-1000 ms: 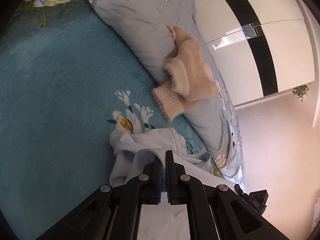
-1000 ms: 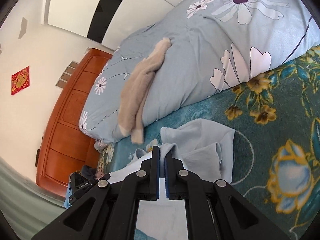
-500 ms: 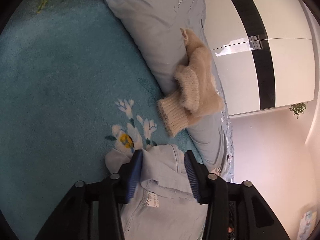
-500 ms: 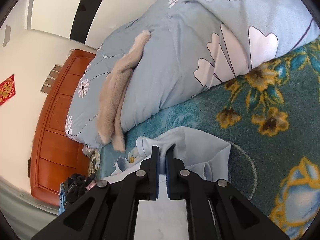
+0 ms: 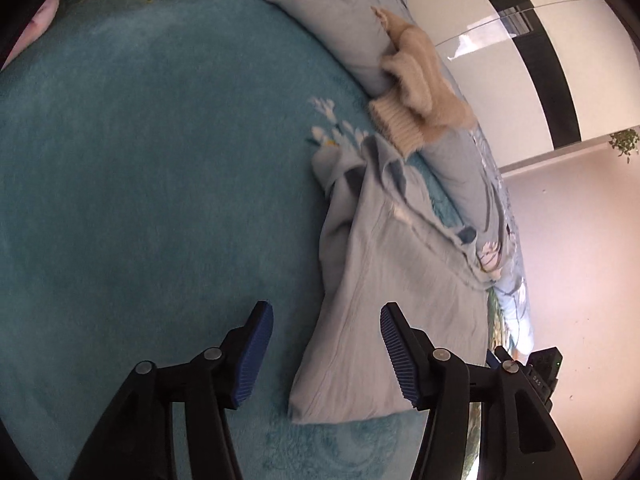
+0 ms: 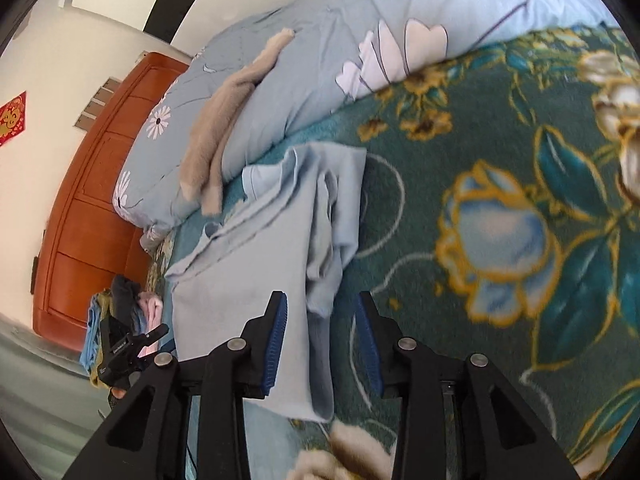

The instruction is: Fold clothes

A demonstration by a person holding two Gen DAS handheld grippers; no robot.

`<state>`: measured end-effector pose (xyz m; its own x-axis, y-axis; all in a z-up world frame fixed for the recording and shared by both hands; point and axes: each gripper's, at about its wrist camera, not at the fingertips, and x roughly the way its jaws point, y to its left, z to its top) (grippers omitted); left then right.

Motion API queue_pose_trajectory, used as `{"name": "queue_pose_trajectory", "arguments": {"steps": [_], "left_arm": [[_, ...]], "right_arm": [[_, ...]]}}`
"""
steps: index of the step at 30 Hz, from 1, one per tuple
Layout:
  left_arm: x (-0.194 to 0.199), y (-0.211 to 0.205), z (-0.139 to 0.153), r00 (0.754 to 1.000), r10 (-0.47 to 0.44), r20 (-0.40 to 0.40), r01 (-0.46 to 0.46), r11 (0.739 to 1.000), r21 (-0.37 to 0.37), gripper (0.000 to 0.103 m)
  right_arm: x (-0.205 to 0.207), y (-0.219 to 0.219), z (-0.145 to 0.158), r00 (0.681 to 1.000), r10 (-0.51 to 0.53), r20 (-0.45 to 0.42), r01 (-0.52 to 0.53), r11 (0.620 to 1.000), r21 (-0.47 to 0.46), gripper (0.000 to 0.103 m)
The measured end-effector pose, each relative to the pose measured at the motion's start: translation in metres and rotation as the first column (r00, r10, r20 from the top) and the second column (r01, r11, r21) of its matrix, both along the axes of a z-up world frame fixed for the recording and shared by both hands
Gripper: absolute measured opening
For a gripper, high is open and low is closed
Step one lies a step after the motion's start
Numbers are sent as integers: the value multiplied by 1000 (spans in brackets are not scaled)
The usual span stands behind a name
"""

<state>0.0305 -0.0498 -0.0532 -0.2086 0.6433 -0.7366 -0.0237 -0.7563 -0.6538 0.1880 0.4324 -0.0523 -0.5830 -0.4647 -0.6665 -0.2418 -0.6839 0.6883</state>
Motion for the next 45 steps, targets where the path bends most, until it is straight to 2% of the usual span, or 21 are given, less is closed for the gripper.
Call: {"name": "queue_pose_trajectory", "arguments": {"steps": [6, 7, 8, 9, 10, 12, 16, 21, 27, 31, 37, 42, 45], "left_arm": [[12, 13, -1, 1000, -11, -12, 11, 1000, -5, 58], [13, 15, -1, 1000, -7, -18, 7, 1000, -16, 54], [15, 16, -1, 1000, -1, -25, 1, 1000, -29, 48], [16, 17, -2, 1000, 7, -22, -8, 999, -32, 30], [16, 17, -4, 1000, 17, -15, -18, 999, -32, 17], [22, 16, -2, 999, 37, -25, -37, 999, -25, 6], [35, 13, 7, 996, 68, -53, -68, 998, -9, 4], [69, 6, 29, 996, 39, -81, -41, 999, -23, 4], [133, -13, 30, 998, 7, -59, -8, 1000, -18, 4], [162, -27, 28, 998, -20, -67, 18, 999, -31, 4], [165, -14, 28, 995, -39, -93, 34, 998, -61, 5], [167, -25, 35, 995, -43, -94, 40, 998, -41, 7], [164, -34, 47, 991, -41, -126, 32, 997, -71, 9]], "right_arm": [[-8, -24, -17, 1000, 20, 20, -19, 999, -31, 37], [-9, -27, -17, 1000, 22, 15, -21, 999, -36, 36], [-9, -29, -17, 1000, 23, 14, -23, 999, -42, 25], [-10, -32, -16, 1000, 25, 14, -25, 999, -47, 9], [-10, -33, -16, 1000, 24, 13, -23, 999, -50, 7], [-9, -35, -12, 1000, 19, 7, -19, 999, -46, 5], [1, -34, 5, 999, 21, -37, -24, 998, -63, 4], [28, -40, 25, 996, 56, -75, -60, 997, -57, 4], [84, -46, 22, 995, 64, -76, -72, 990, -117, 4], [112, -51, 11, 997, 67, -45, -71, 993, -96, 4], [112, -56, 3, 997, 72, -11, -72, 995, -68, 4], [114, -55, 11, 995, 99, -5, -99, 995, -3, 7], [122, -48, 22, 995, 104, -12, -103, 993, 56, 7]]}}
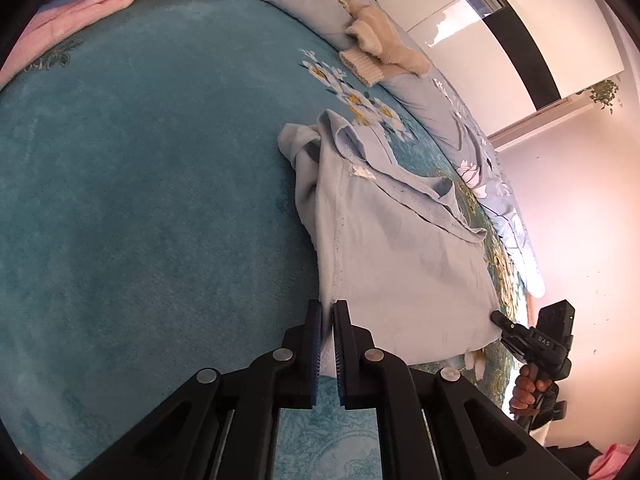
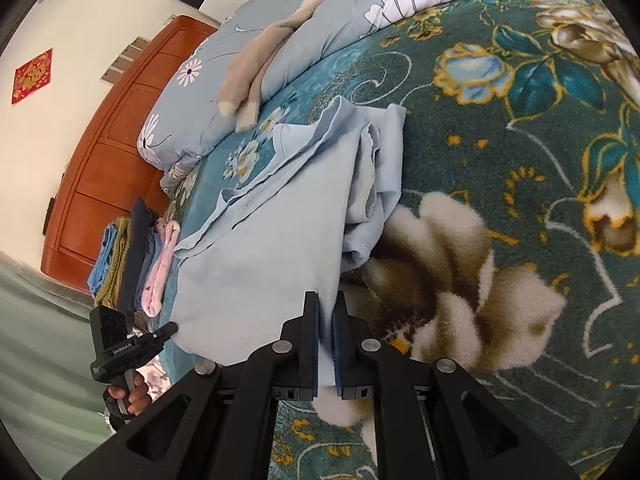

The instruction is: Fold clothes

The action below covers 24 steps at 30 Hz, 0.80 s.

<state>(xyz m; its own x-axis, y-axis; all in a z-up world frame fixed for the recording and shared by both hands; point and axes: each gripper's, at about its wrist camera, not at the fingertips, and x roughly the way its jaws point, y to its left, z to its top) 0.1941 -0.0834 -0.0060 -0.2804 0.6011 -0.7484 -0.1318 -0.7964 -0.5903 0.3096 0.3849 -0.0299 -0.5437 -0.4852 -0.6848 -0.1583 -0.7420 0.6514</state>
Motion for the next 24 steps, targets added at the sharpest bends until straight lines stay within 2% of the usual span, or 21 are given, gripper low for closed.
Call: {"name": "queue_pose_trajectory", "arguments": {"steps": [5, 11, 13, 16, 18, 20, 21, 23, 24], "left_arm": [[-30, 1, 19, 998, 22, -52, -26, 996, -81, 23], [-88, 33, 16, 1000, 21, -20, -22, 997, -68, 23], [-102, 41, 12, 1000, 24, 0, -24, 997, -72, 23], [-116, 46, 6, 999, 27, 21, -25, 997, -75, 20], [-121, 47, 6, 1000, 19, 15, -18, 997, -74, 20], [-125, 47, 6, 1000, 10, 8, -9, 998, -67, 11], [-128, 46, 6, 1000, 9, 11, -9, 998, -61, 7], [-137, 42, 6, 1000, 26, 17, -25, 999, -31, 3], [-141, 41, 5, 999, 32, 25, -32, 999, -9, 1]], "right_arm": [[-7, 22, 25, 997, -49, -60, 57, 988, 140, 18], [-69, 23, 24, 995, -56, -83, 61, 996, 64, 20], [-90, 24, 18, 996, -67, -59, 70, 997, 45, 21], [-112, 28, 7, 995, -96, -11, 96, 993, 67, 21], [-121, 31, 1, 995, -101, 5, 100, 994, 49, 21], [-129, 34, -5, 994, -104, 20, 103, 994, 27, 21], [-133, 36, -8, 994, -105, 27, 105, 994, 15, 17], [-139, 38, -13, 994, -103, 34, 103, 995, -8, 2], [-141, 39, -13, 994, -102, 28, 102, 995, -18, 2]]}}
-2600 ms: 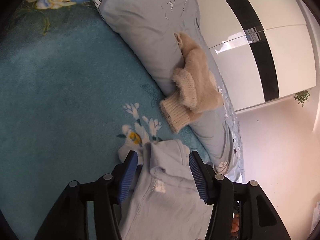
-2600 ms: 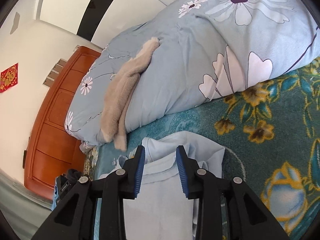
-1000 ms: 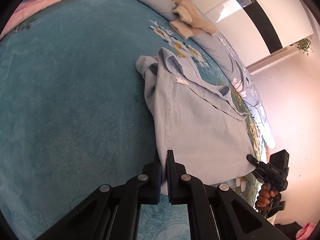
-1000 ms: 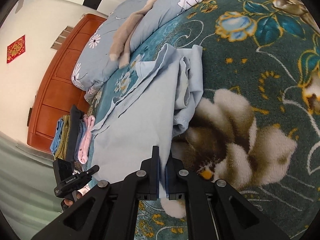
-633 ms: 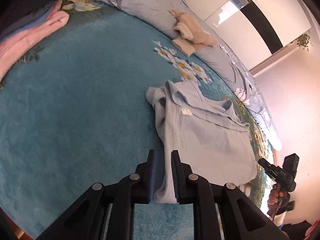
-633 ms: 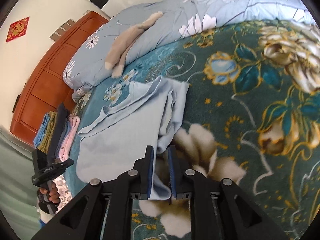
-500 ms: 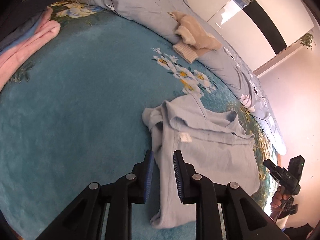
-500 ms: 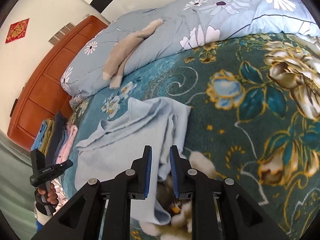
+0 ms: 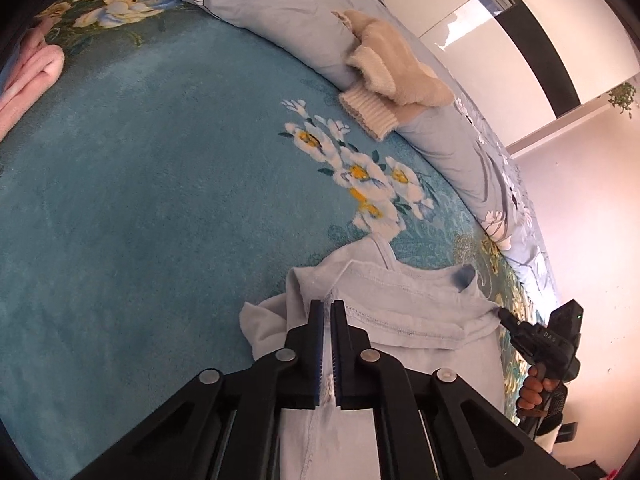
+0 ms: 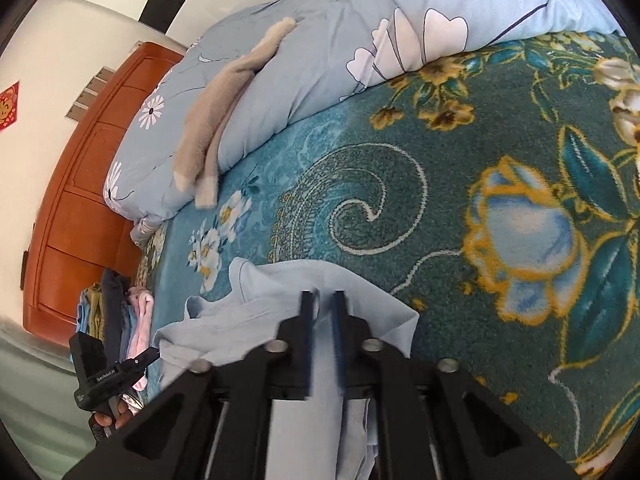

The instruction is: Fold clothes

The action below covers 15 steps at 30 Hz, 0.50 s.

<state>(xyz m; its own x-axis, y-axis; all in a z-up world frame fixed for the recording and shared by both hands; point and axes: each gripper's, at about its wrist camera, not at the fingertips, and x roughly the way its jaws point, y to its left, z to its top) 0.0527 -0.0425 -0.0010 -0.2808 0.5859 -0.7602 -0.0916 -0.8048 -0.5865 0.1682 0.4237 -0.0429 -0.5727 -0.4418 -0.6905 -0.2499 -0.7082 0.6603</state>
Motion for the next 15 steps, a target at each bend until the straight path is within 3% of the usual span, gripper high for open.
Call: {"name": "queue_pose_trajectory", "arguments": {"steps": [5, 10, 15], "left_arm": [[-24, 0, -4, 999, 47, 12, -47, 997, 56, 0], [-45, -4, -15, 993, 115, 34, -117, 992, 54, 0], [-48, -23, -14, 985, 169, 43, -173, 981, 92, 1]], "right_arm": [[-13, 10, 9, 999, -33, -40, 32, 999, -10, 0], [-26, 18, 5, 998, -66, -3, 67, 997, 32, 0], [-2, 21, 15, 999, -33, -39, 35, 998, 52, 2]]}}
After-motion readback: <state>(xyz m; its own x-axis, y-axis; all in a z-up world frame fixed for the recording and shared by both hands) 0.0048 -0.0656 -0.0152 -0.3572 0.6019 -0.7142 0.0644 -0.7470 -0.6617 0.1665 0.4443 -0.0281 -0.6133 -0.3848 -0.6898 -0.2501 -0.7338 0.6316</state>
